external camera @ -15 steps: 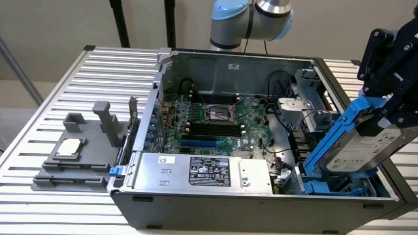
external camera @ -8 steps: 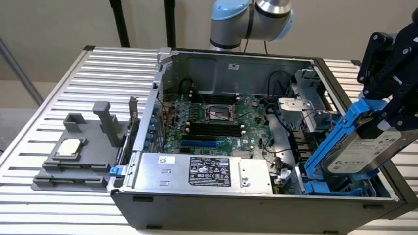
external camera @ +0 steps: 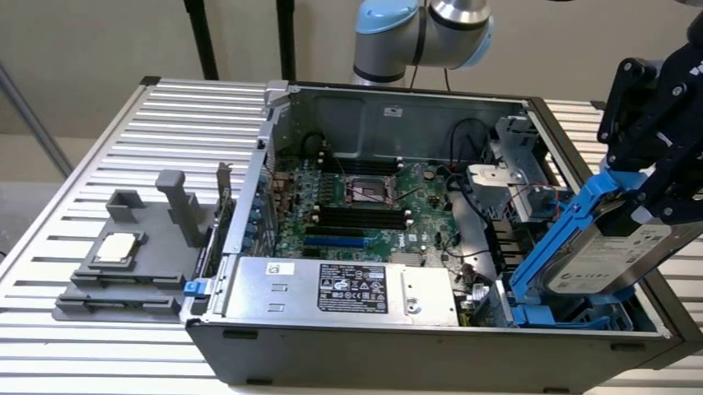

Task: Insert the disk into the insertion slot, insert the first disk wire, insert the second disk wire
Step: 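Insert the disk into the insertion slot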

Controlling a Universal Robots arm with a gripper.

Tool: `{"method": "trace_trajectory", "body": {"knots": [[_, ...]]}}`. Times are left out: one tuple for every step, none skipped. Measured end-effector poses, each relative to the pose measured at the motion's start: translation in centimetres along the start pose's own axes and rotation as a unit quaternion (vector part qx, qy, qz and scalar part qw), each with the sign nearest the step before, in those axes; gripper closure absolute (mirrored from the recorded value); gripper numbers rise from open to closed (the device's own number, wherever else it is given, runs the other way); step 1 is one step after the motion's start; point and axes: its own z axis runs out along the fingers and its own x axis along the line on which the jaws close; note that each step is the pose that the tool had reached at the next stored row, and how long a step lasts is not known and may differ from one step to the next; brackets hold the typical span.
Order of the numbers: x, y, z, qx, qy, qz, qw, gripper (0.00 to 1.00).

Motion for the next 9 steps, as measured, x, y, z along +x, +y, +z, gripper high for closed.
{"method": "trace_trajectory", "body": {"knots": [[0.0, 0.02, 0.02, 0.0, 0.0, 0.0, 1.0, 0.67], [0.0, 0.04, 0.05, 0.0, 0.0, 0.0, 1.0, 0.67], [0.0, 0.05, 0.09, 0.0, 0.0, 0.0, 1.0, 0.67], [0.0, 0.06, 0.12, 0.0001, 0.0, 0.0, 1.0, 0.67], [0.0, 0.06, 0.16, 0.0001, 0.0001, 0.0, 1.0, 0.67], [0.0, 0.05, 0.22, 0.0002, 0.0001, 0.0, 1.0, 0.67], [0.0, 0.05, 0.27, 0.0003, 0.0001, 0.0, 1.0, 0.67], [0.0, 0.05, 0.33, 0.0004, 0.0002, 0.0, 1.0, 0.67], [0.0, 0.05, 0.4, 0.0005, 0.0001, 0.0, 1.0, 0.67]]}}
